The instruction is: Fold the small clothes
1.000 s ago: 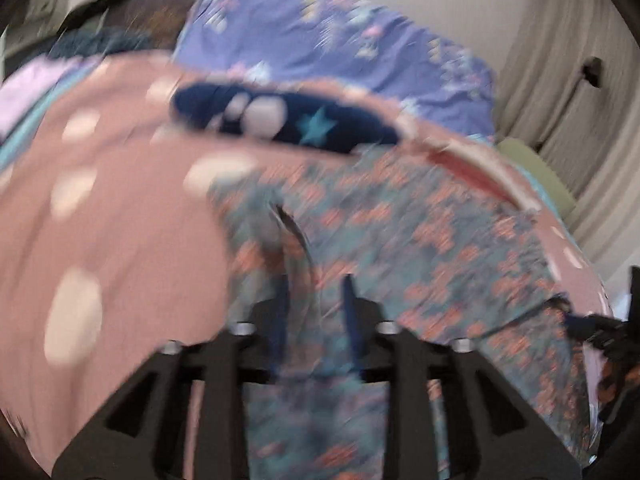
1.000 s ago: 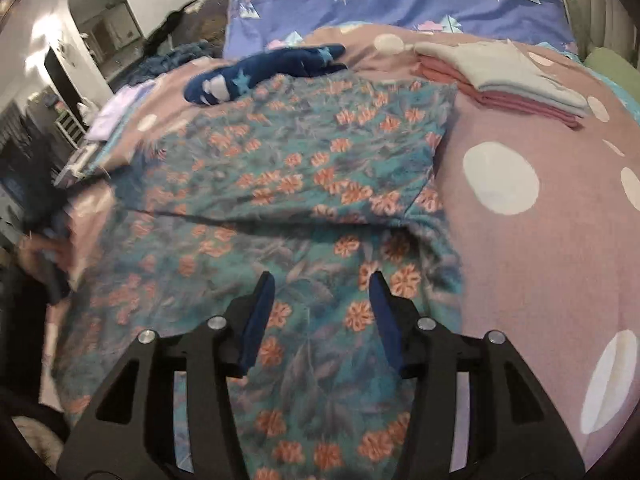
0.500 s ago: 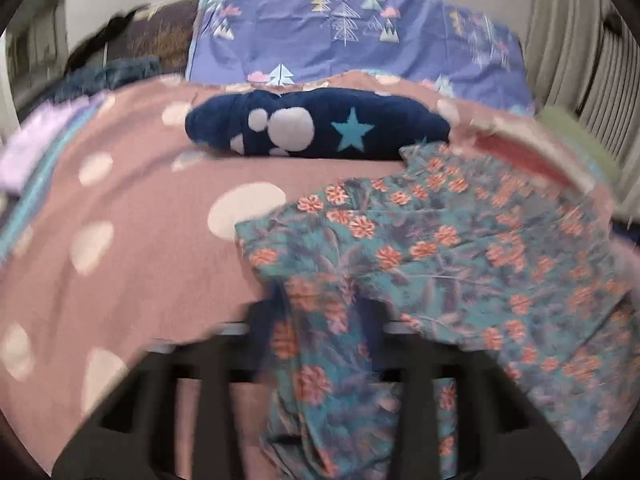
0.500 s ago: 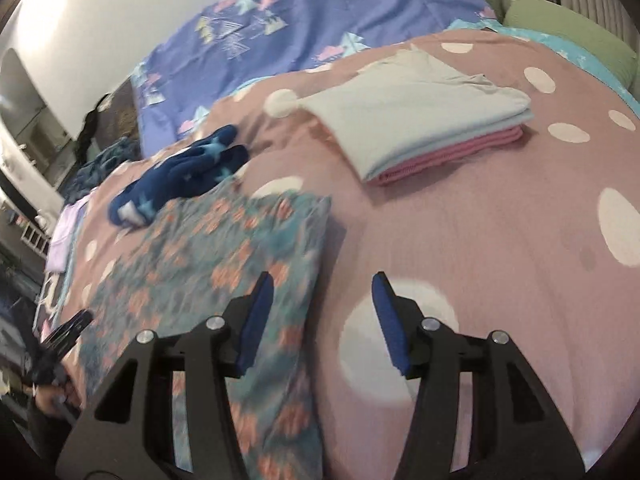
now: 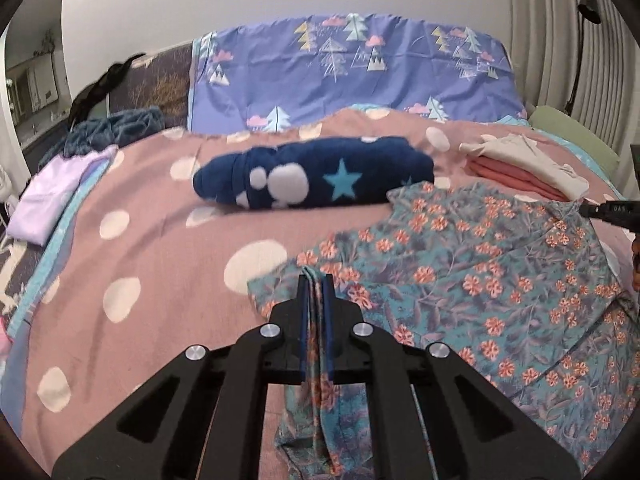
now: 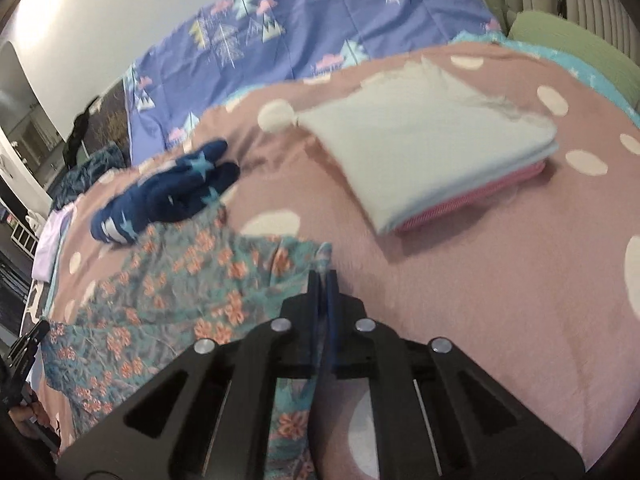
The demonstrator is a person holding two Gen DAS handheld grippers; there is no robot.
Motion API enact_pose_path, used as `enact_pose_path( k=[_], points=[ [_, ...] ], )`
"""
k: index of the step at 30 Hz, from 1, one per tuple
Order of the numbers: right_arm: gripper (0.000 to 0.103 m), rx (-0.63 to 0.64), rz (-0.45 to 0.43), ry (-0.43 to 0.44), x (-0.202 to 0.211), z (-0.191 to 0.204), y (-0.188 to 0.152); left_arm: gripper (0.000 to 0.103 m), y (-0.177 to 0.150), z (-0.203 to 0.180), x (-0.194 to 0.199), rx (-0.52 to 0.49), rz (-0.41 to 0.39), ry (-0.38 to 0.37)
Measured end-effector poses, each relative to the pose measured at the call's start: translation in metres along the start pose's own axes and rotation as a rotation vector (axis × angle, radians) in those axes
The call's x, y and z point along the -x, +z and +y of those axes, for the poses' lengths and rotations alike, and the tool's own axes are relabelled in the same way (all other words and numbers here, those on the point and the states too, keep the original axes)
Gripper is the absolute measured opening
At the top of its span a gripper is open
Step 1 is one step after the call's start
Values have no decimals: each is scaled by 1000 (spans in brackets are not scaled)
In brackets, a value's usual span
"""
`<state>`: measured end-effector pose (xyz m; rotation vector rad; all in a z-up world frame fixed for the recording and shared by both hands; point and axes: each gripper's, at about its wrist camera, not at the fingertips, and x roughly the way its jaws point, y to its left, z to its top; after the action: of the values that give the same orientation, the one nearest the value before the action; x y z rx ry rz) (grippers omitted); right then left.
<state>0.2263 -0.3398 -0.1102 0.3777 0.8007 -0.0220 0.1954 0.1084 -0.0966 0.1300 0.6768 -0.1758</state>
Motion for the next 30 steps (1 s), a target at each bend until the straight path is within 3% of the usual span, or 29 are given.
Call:
enact_pose_path(
  k=[2,6,10,11,12,13,14,16,18,19,20,23,26,28,30],
  points=[
    [0,4,-22,-5,3,-2,6,3,5,0,-1,6,-31,5],
    [0,-34,-74,-51,6,-15,19,0,14,14,-9,110,-72,-35],
    [1,-36,-26,16,11,-21,18,0,4,22,-32,151,29,-103],
    [5,-8,-9,24,12,-17,16,2,-1,22,-39,148,64,-116],
    [6,26,7,26,14,-11,12,11,-6,20,-44,138,91,-121],
    [21,65,28,31,14,-4,7,25,-10,18,-47,131,104,-117],
    [37,85,47,38,12,1,4,30,-15,16,-50,124,114,-111],
    [39,136,86,16,4,13,-3,31,-20,9,-56,99,131,-115],
    [31,181,127,-36,-10,22,-8,31,-24,-1,-62,36,158,-78],
    [3,188,135,-45,-16,24,-10,12,-25,-4,-63,12,159,-63],
    [3,190,130,-56,-19,25,-12,0,-25,-7,-63,-15,158,-46],
    [3,144,50,-23,-8,20,-9,0,-19,-3,-42,-18,66,10],
    [3,108,-6,3,3,16,-1,0,-5,14,-26,49,-4,15],
    [3,104,6,3,-2,15,1,0,0,24,-29,89,8,-23],
    [3,80,67,-7,-18,10,-1,0,-3,27,-41,115,72,-69]
  ],
)
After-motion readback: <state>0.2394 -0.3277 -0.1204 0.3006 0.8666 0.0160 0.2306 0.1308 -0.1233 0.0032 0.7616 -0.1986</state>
